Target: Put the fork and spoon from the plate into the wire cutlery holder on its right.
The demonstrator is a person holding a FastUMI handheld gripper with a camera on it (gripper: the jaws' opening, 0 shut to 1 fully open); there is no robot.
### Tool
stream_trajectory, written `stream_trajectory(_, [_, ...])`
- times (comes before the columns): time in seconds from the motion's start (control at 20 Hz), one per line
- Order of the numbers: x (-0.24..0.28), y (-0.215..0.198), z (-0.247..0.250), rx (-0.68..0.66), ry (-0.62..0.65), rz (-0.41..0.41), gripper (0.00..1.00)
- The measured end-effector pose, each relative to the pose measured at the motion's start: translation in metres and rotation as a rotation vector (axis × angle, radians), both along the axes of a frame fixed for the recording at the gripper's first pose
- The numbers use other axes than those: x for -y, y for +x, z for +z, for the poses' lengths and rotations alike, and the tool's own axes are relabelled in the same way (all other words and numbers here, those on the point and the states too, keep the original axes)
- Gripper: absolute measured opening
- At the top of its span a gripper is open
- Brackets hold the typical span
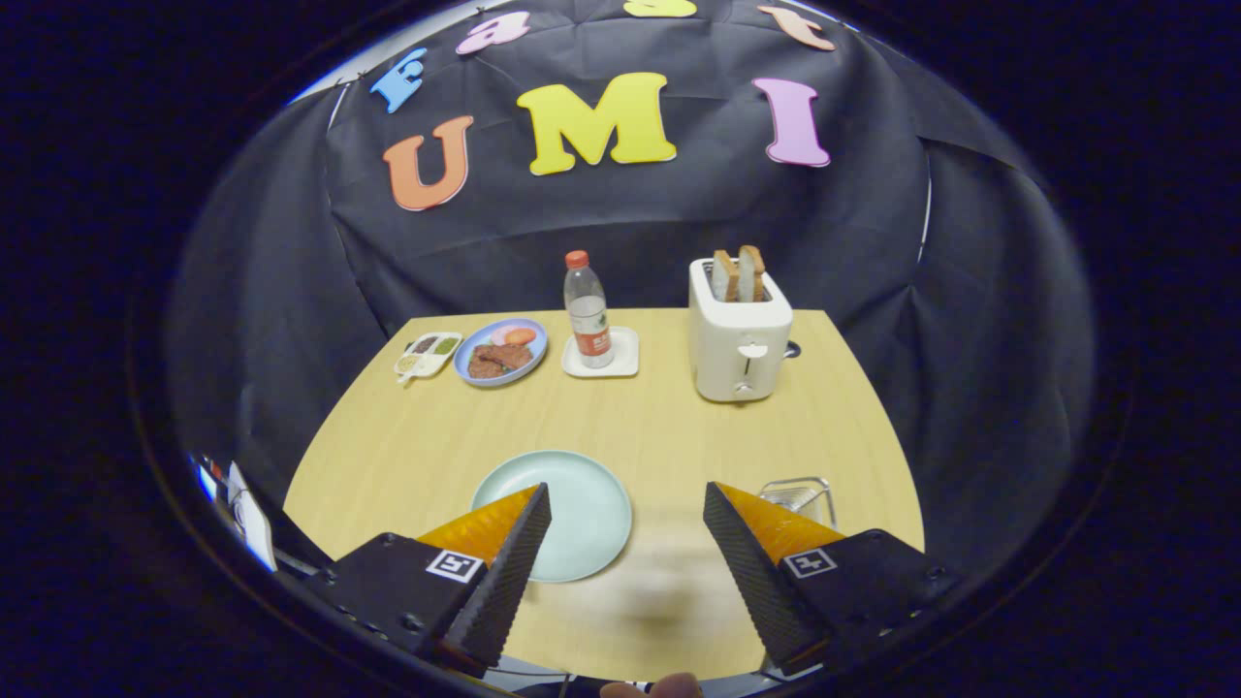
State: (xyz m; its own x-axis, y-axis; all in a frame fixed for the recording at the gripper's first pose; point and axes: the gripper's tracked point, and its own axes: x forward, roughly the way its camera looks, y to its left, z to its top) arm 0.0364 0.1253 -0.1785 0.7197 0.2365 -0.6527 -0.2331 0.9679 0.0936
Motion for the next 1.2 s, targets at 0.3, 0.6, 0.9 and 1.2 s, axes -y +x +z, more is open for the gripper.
stream_trajectory(0.3, [-0.054, -0.017, -0.043, -0.036, -0.005, -0.004, 0.96])
stream_trajectory(0.6, [-0.094, -0.023, -0.097, -0.081, -0.082, 0.027, 0.96])
stream_trajectory(0.9, [-0.109, -0.024, -0.142, -0.14, -0.134, 0.038, 0.95])
stream_trajectory(1.2, [-0.117, -0.021, -0.176, -0.207, -0.157, 0.057, 0.59])
